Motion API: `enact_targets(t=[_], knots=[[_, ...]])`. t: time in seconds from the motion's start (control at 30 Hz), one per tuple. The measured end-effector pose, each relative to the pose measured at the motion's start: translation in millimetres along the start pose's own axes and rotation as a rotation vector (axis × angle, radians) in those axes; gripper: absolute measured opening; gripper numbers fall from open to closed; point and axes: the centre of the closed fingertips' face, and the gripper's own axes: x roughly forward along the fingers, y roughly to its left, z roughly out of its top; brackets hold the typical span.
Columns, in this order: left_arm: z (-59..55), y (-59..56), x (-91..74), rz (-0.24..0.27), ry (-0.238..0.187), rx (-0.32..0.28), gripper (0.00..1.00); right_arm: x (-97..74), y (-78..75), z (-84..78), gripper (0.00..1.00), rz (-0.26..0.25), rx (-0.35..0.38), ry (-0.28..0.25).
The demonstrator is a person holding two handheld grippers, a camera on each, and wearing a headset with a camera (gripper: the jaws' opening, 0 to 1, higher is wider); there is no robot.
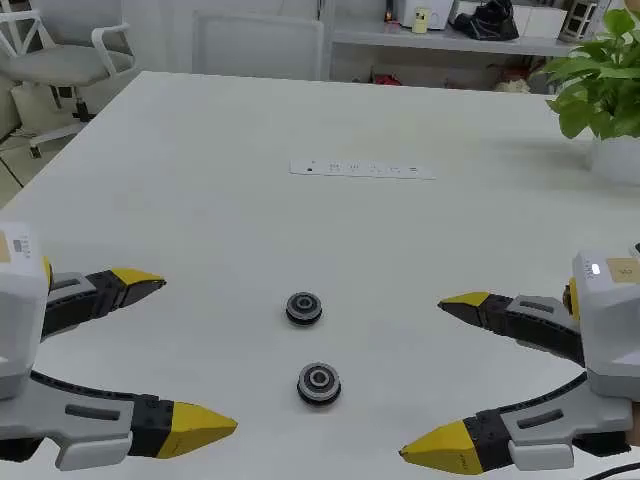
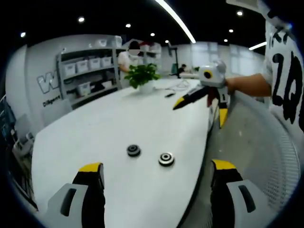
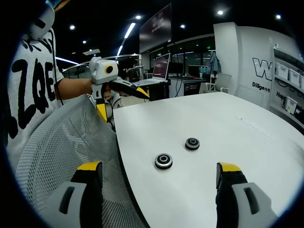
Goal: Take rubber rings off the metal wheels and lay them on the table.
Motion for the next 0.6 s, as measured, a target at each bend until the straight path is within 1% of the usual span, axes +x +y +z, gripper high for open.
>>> enact_targets(t=[0.27, 0.6], knots=[[-0.4, 4.0, 2.2, 0.002, 0.007, 0.006, 0.96, 0.7, -3.4, -2.6, 0.94, -0.001, 0.007, 0.005], [-1.7, 5.2, 1.0, 0.008, 0.009, 0.005, 0.95, 1.2, -4.2, -2.4, 0.94, 0.0, 0.0, 0.004]])
